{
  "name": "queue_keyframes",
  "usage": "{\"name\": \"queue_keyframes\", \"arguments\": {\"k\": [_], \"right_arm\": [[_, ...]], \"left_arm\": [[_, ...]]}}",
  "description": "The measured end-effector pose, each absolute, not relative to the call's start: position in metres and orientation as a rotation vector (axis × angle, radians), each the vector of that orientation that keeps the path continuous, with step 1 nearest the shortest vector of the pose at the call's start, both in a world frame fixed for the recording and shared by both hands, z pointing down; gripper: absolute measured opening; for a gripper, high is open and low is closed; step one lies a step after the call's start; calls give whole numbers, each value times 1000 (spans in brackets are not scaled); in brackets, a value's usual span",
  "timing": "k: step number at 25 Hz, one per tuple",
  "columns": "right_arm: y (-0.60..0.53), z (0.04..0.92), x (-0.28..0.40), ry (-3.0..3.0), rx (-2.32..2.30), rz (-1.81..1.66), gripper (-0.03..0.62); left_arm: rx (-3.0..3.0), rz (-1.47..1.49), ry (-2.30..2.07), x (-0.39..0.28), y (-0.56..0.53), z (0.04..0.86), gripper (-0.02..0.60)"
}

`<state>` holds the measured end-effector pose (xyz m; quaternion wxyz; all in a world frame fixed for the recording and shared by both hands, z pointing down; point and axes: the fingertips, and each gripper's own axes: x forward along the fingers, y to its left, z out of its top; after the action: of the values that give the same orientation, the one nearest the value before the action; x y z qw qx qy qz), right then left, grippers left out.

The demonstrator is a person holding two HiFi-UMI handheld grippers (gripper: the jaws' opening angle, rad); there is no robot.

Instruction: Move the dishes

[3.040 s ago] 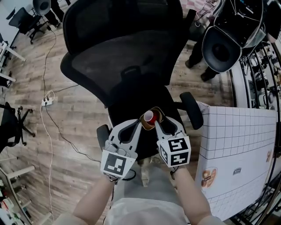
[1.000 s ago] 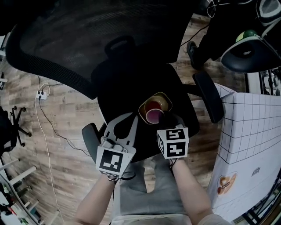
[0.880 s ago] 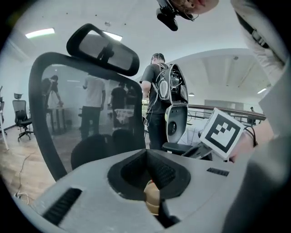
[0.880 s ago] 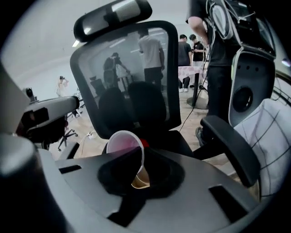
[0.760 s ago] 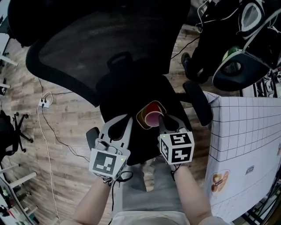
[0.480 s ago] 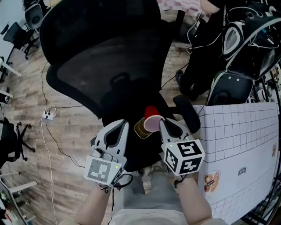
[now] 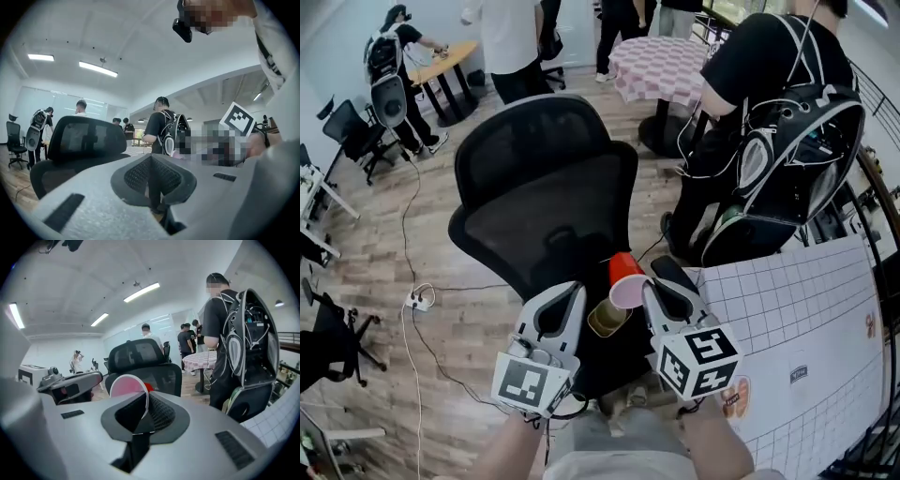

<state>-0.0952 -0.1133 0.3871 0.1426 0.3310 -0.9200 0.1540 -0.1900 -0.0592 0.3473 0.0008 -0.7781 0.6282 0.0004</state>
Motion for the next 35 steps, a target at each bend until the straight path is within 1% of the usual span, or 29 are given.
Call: {"name": "queue_keyframes", "arguments": {"k": [12, 16, 22, 29, 35], "right_arm": [[-50, 240, -55, -2863, 925, 249, 32], [-37, 207, -41, -2918, 930, 156, 32], [-38, 197, -25, -2905, 994, 38, 32], [-48, 202, -7, -2879, 1038, 56, 33], [-60, 206, 31, -2799, 1174, 91, 33]], "left_arm": [[-2419, 136, 1820, -154, -8, 223, 14], [-2346, 140, 1781, -152, 6, 193, 14], [-2295, 138, 1746, -145, 17, 182, 14], [-2350, 102, 1680, -119, 5, 184, 14], [-2428, 112, 1578, -88, -13, 183, 14]]}}
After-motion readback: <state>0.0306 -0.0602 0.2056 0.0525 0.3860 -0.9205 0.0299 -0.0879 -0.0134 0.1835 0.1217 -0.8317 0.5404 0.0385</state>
